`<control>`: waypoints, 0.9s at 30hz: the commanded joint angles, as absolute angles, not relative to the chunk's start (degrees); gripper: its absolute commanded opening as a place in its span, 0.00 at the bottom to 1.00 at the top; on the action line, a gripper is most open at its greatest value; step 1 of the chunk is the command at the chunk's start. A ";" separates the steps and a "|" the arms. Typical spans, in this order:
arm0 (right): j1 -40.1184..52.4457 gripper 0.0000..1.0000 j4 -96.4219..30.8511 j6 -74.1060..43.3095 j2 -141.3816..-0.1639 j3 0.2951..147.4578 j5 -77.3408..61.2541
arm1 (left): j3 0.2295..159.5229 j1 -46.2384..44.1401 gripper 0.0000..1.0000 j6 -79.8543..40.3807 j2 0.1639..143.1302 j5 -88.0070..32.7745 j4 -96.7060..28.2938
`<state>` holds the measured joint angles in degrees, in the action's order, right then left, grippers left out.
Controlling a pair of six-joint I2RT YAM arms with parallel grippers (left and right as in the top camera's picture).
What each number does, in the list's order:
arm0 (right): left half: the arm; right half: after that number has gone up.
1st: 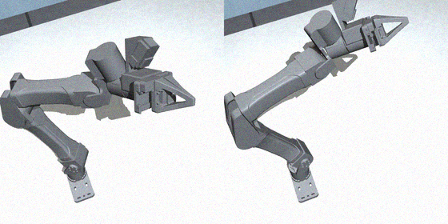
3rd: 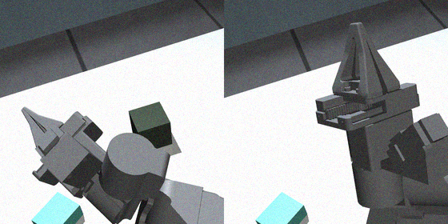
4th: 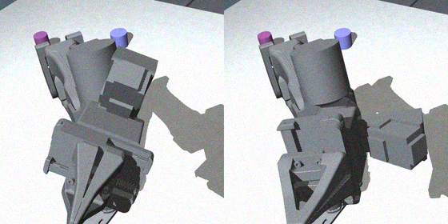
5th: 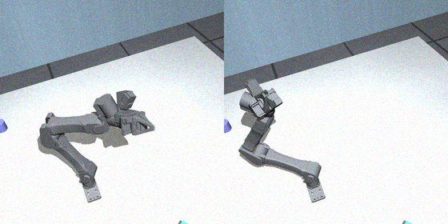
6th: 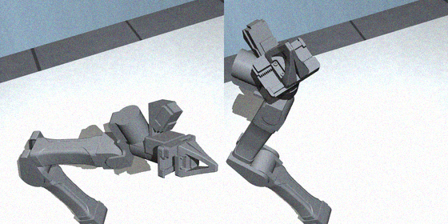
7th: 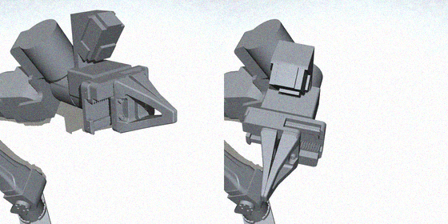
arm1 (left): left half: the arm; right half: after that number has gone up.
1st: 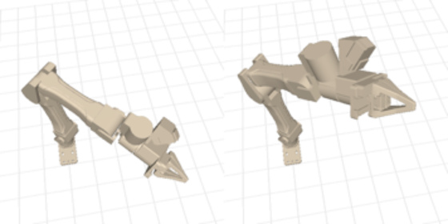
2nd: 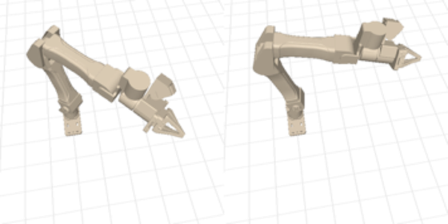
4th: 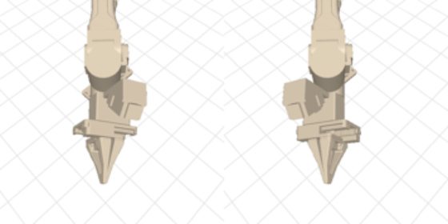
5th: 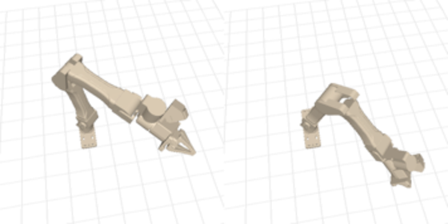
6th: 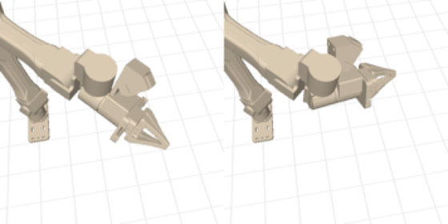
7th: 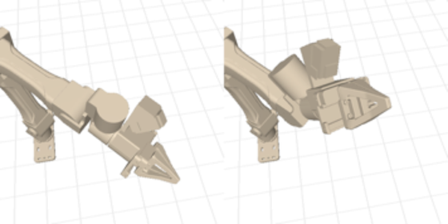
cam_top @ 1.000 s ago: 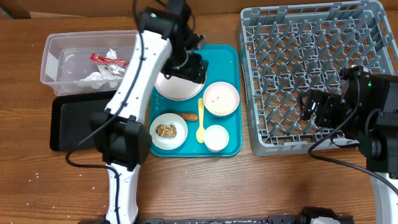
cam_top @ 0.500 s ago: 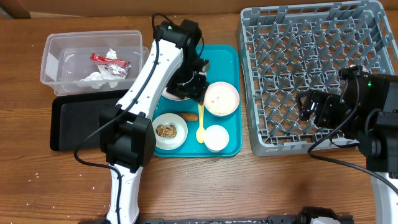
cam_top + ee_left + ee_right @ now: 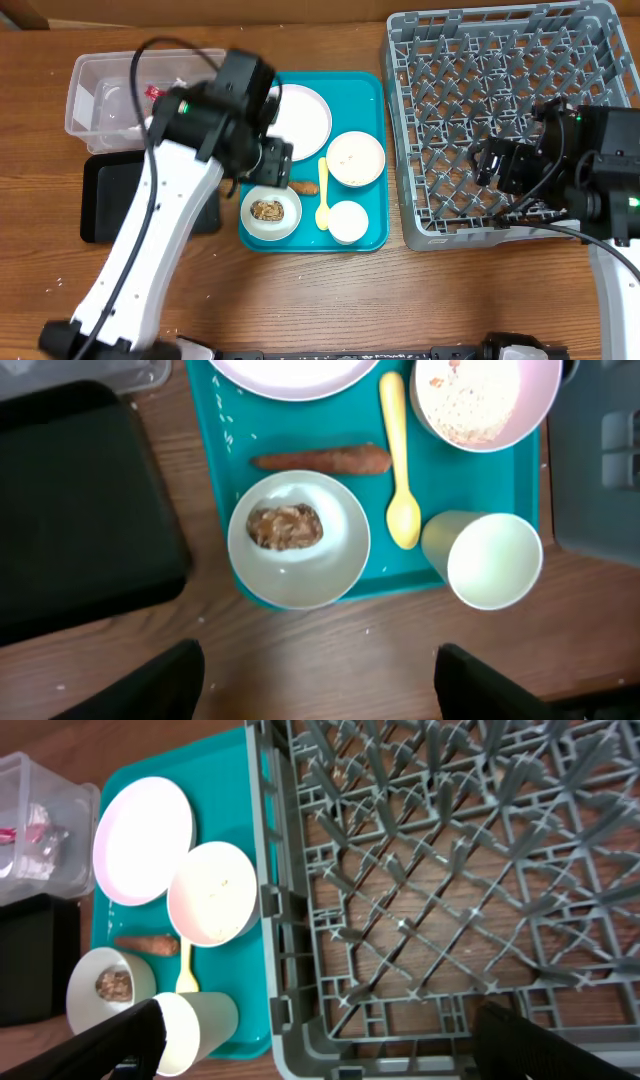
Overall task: Sort waste into correct bins and load items into the dishwasher
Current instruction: 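Move the left gripper to the small bowl of food scraps and grasp it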
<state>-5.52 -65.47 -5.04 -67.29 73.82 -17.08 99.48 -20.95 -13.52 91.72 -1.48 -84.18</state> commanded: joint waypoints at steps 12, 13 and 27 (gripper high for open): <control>-5.41 1.00 -64.66 -4.64 -67.11 75.00 -21.34 | 68.05 -29.17 0.61 -26.48 89.27 -3.57 -59.61; -5.41 1.00 -64.66 -4.67 -67.11 75.00 -21.34 | 67.51 -29.71 0.61 -27.27 89.60 -2.61 -59.20; -5.41 1.00 -64.97 -4.64 -67.11 75.00 -21.32 | 64.07 -30.57 0.44 -24.23 101.23 -1.48 -49.47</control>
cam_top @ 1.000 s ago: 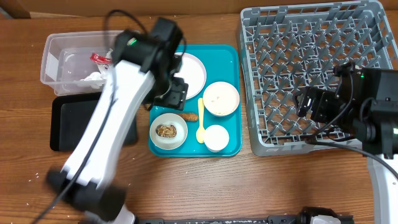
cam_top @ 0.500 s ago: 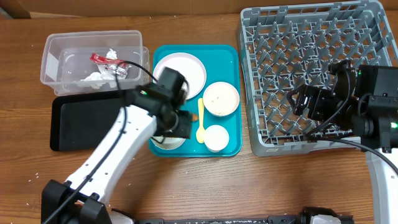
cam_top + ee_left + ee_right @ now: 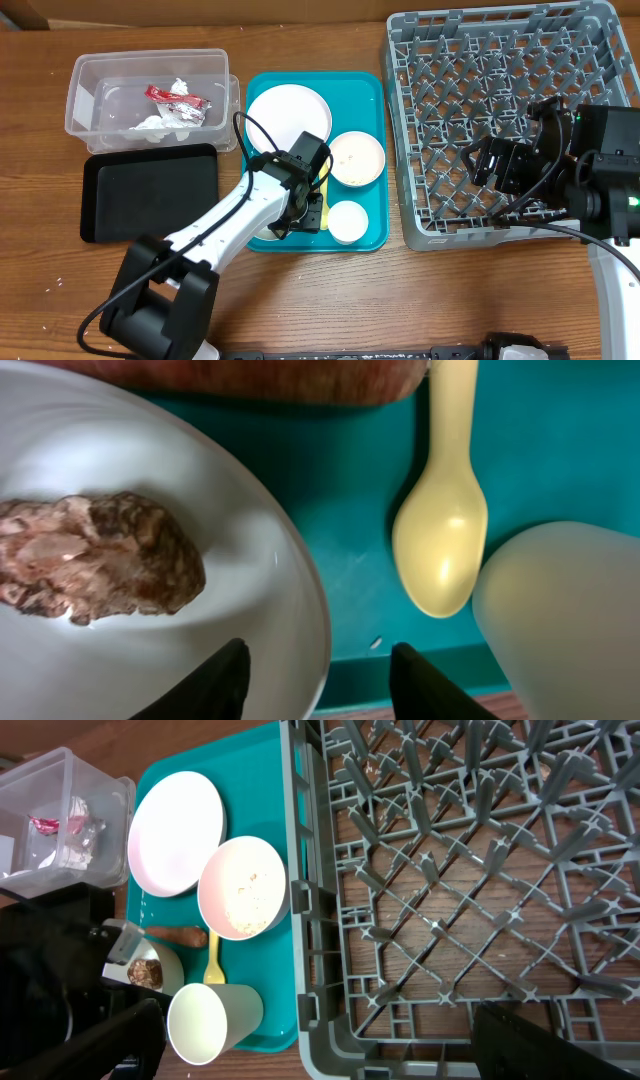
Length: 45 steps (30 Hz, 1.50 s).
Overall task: Sort waste into correct bins and load items into the dishwasher
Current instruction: 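Move the left gripper to the small bowl of food scraps and grasp it, then lift the scrap bowl with the left gripper and tip it over the black tray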
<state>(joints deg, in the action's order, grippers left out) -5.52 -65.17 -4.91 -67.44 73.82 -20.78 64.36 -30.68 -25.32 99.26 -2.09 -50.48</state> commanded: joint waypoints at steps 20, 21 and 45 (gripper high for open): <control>-5.41 1.00 -65.08 -4.64 -67.11 75.00 -21.30 | 80.34 -29.36 0.04 -20.60 103.35 -4.95 -65.49; -5.41 1.00 -65.08 -4.64 -67.11 75.00 -21.30 | 82.83 -29.12 0.04 -19.88 103.35 -4.95 -67.79; -5.41 1.00 -65.08 -4.67 -67.11 75.00 -21.32 | 95.39 9.37 0.04 0.75 82.28 -18.22 -91.11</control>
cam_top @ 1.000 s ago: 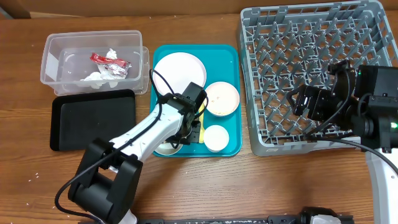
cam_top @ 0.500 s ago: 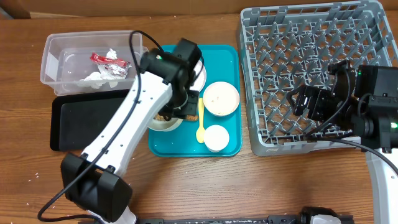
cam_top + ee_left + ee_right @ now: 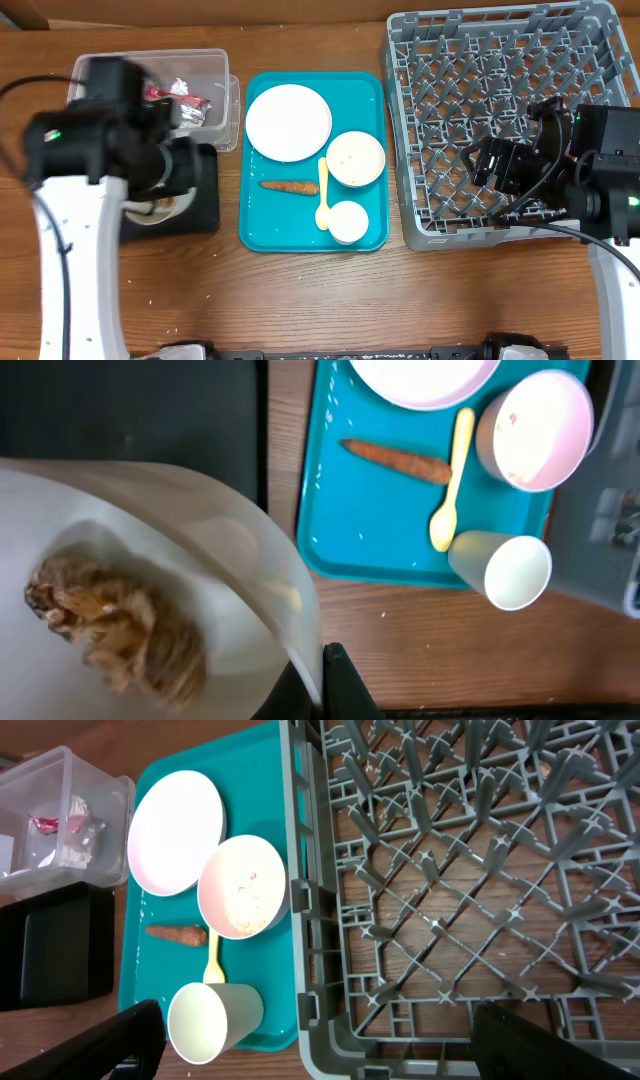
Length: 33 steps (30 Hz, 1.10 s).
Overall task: Sort waste into correct bins and load items into the dishwasher
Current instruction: 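Lift the scrap bowl with the left gripper and tip it over the black tray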
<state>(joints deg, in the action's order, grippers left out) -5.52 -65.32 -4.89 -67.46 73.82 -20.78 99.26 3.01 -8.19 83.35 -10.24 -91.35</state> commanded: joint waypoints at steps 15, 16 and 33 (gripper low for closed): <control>-5.41 1.00 -64.84 -4.64 -67.11 75.00 -21.32 | 73.84 35.29 0.04 22.87 87.70 -52.40 -73.38; -5.41 1.00 -64.84 -4.64 -67.11 75.00 -21.30 | 73.32 35.77 0.04 23.31 88.82 -54.41 -71.50; -5.41 1.00 -65.39 -4.67 -67.11 75.00 -21.32 | 73.01 41.87 0.04 20.38 108.95 -79.99 -75.40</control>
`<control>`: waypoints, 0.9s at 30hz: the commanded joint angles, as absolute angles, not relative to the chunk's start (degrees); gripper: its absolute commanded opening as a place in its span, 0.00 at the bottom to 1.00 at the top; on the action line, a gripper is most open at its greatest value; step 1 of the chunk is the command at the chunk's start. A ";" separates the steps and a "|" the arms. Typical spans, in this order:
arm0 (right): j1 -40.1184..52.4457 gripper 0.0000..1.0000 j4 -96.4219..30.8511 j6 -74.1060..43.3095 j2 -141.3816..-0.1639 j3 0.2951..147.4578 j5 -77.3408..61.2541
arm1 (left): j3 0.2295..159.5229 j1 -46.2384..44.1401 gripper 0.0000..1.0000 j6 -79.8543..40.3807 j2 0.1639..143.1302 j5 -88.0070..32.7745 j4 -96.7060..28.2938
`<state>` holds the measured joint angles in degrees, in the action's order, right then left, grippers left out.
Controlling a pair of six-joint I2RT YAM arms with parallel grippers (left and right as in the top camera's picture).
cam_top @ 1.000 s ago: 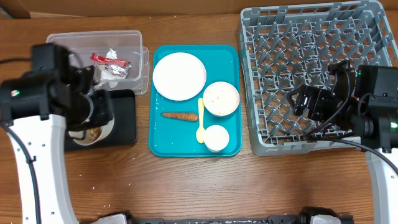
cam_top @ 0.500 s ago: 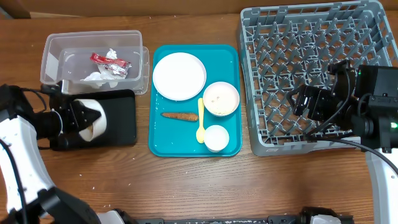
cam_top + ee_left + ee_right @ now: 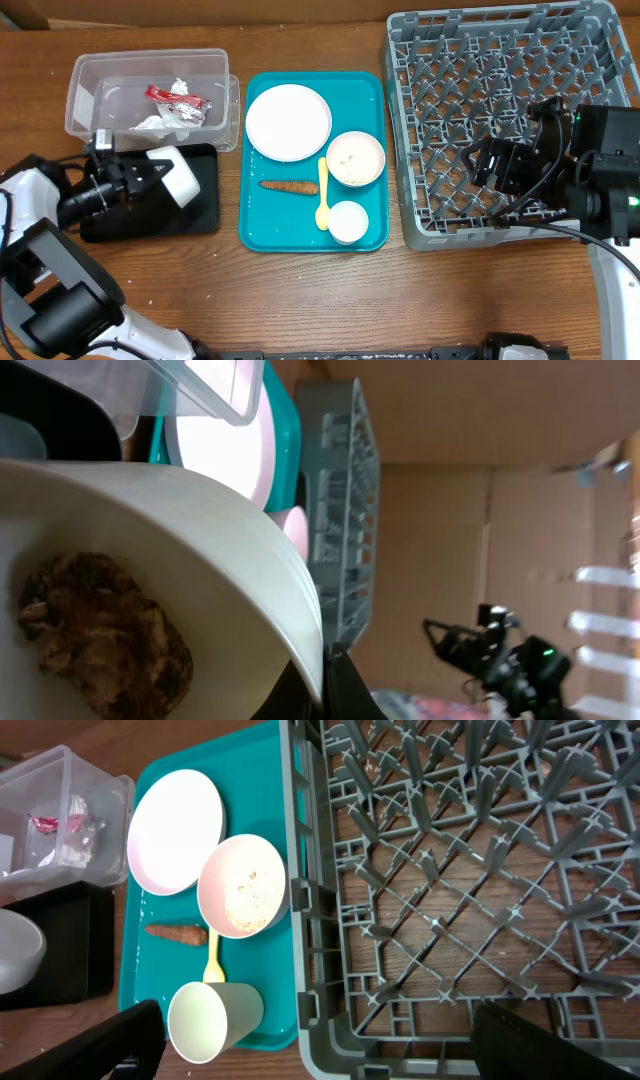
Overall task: Sort waste into correct bins and load items into the dishwasher
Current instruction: 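Lift the scrap bowl with the left gripper and tip it over the black tray, then return the emptied bowl to the teal tray and grasp the rice bowl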
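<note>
My left gripper (image 3: 135,178) is shut on the rim of a white bowl (image 3: 172,175), which is tipped on its side over the black tray (image 3: 150,215). In the left wrist view the fingertips (image 3: 325,682) pinch the bowl's rim (image 3: 230,550), and brown food scraps (image 3: 100,630) still cling inside. On the teal tray (image 3: 370,85) lie a white plate (image 3: 288,122), a pink bowl (image 3: 355,158), a carrot piece (image 3: 288,185), a yellow spoon (image 3: 322,195) and a cup (image 3: 347,221). My right gripper (image 3: 495,165) hangs open over the grey dish rack (image 3: 500,100).
A clear bin (image 3: 150,95) with wrappers stands behind the black tray. The rack's front left corner (image 3: 330,1040) is close to the teal tray's right edge. Bare wooden table runs along the front.
My left arm has dropped low at the table's left. The bowl, held level over the black tray before, is now turned on its side above it. The right arm has not moved.
My left gripper hung open above the food bowl on the teal tray, then stood with its jaws either side of the bowl's rim. Later it held the bowl over the black tray. Now the bowl is tipped sideways there, scraps still inside.
</note>
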<state>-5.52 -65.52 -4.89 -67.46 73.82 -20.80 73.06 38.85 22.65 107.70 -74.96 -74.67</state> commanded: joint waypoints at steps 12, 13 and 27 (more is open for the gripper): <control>-5.41 1.00 -66.00 -4.67 -67.11 75.00 -21.30 | 73.01 50.17 0.04 14.92 109.40 -81.84 -71.50; -5.41 1.00 -66.19 -4.64 -67.11 75.00 -21.30 | 73.01 50.41 0.04 14.52 109.40 -84.14 -71.00; -5.41 1.00 -66.30 -4.62 -67.11 75.00 -21.06 | 75.72 35.48 0.04 14.15 97.17 -68.36 -61.25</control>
